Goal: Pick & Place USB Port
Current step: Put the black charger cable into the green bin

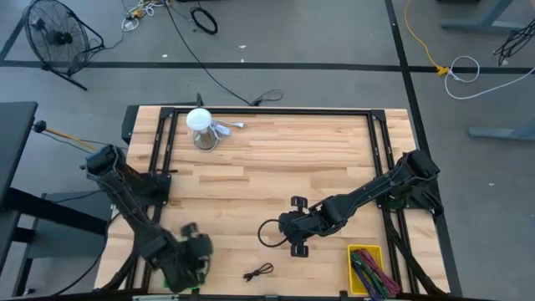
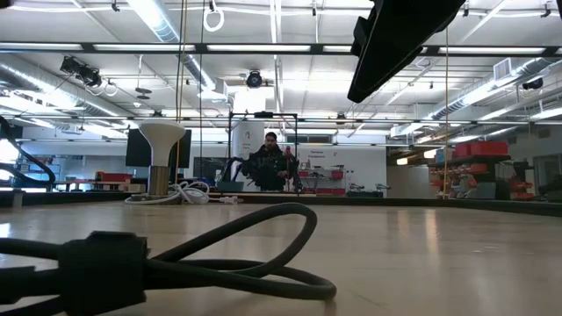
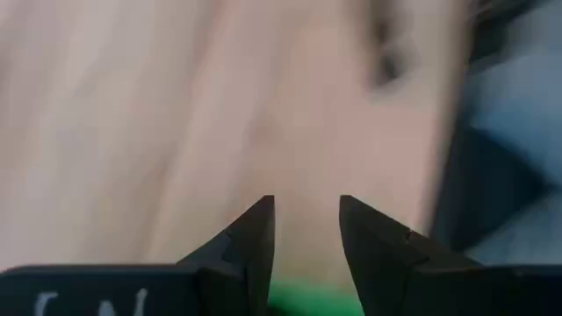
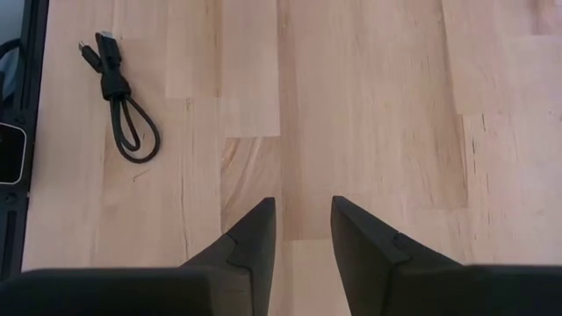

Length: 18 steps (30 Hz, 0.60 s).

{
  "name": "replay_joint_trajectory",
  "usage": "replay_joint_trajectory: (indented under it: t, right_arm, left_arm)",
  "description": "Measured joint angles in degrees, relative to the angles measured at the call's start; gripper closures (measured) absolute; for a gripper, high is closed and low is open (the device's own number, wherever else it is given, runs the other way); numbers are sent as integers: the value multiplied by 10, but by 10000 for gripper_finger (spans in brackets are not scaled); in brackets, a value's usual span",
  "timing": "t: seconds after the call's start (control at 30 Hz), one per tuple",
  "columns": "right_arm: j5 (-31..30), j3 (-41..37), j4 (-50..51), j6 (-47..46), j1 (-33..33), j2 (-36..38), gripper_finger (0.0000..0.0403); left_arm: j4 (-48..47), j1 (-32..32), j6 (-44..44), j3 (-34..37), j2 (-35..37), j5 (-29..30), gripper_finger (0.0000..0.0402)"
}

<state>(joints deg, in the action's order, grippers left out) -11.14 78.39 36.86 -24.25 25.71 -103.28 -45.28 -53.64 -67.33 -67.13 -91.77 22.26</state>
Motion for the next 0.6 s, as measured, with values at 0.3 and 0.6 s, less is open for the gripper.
replay_joint_trajectory:
  t: [0.3, 0.6]
  right_arm:
    - [0, 0, 1, 8, 0, 0, 292]
    - [0, 0, 1, 8, 0, 0, 292]
  left_arm:
    - [215, 47, 247, 0, 0, 0, 271]
    - [219, 93, 275, 0, -40, -46, 271]
